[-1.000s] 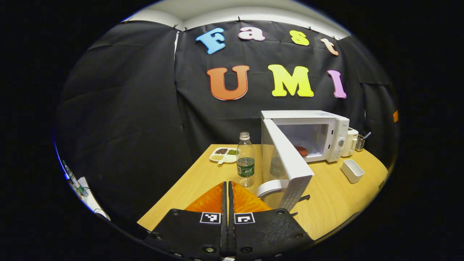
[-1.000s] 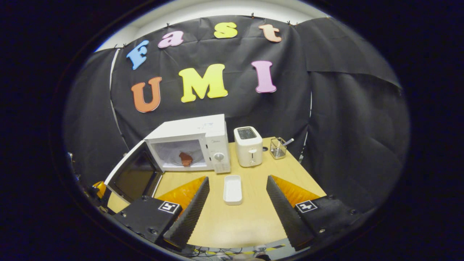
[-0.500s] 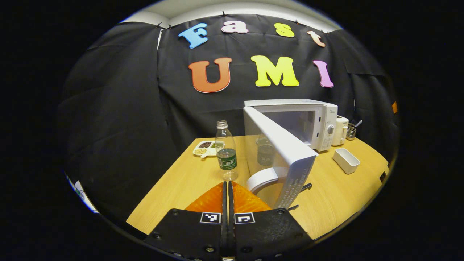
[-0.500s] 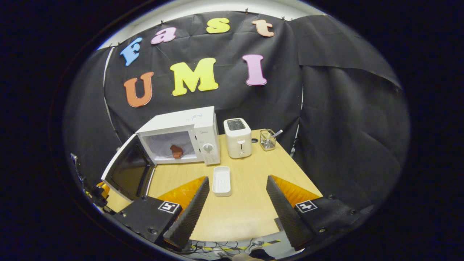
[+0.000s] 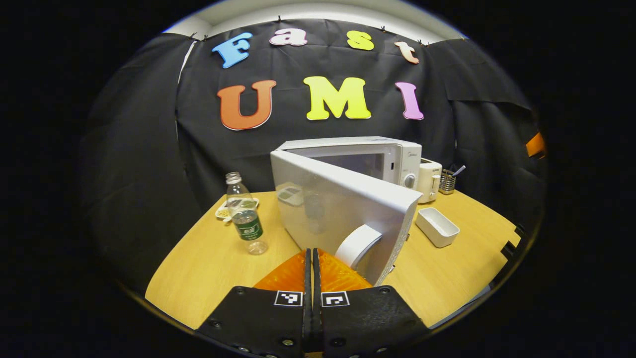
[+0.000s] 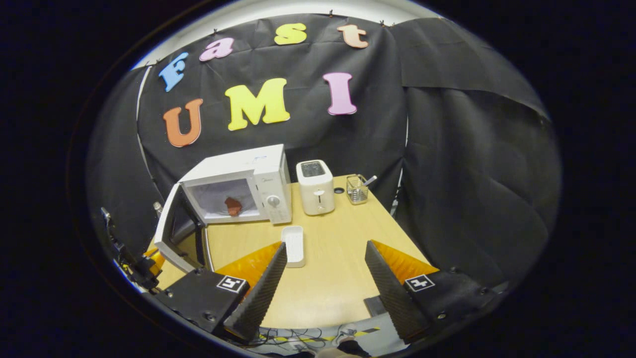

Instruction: Open the microwave oven with the left hand, put the food in, and close the microwave oven.

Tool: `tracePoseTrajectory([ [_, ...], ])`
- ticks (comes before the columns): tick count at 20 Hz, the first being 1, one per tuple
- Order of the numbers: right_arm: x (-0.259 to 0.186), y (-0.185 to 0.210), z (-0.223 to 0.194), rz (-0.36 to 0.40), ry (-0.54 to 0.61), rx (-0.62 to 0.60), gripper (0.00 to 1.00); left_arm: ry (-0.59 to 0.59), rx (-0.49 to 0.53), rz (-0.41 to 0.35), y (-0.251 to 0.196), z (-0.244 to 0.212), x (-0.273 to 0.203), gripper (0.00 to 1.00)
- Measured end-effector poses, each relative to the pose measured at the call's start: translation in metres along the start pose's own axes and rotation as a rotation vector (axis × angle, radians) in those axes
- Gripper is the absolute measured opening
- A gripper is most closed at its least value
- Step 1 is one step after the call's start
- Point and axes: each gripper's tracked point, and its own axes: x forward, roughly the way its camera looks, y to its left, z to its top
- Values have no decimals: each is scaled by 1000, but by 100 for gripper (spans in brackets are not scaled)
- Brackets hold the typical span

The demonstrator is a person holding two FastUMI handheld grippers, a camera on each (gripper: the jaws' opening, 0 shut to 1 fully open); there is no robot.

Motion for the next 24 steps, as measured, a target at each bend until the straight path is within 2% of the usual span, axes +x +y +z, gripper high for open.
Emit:
tracePoseTrajectory([
  [9,13,-52,-2,-72,30,-28,100,-20,6,-121,-89,25,71,0],
  [11,20,-54,1,-62,41,-32,100,-26,-1,-134,-103,32,90,0],
  [12,23,-55,4,-63,41,-30,91,-30,-4,-137,-110,36,99,0],
  [16,35,-59,15,-67,35,-25,91,-48,-15,-160,-133,51,139,0],
  [17,38,-62,20,-74,26,-29,100,-50,-14,-162,-137,53,152,0],
  [19,44,-65,26,-80,18,-20,100,-55,-19,-167,-147,57,174,0],
  [20,48,-68,27,-87,15,-9,92,-49,-26,-172,-152,60,184,0],
  [21,51,-70,27,-85,15,3,100,-49,-28,-173,-156,61,192,0],
  [22,55,-72,26,-87,21,16,91,-46,-25,-172,-159,62,200,0],
  [23,57,-75,24,-86,24,25,100,-46,-25,-169,-162,64,209,0],
  [24,60,-80,22,-92,25,28,91,-47,-29,-165,-164,66,216,0],
])
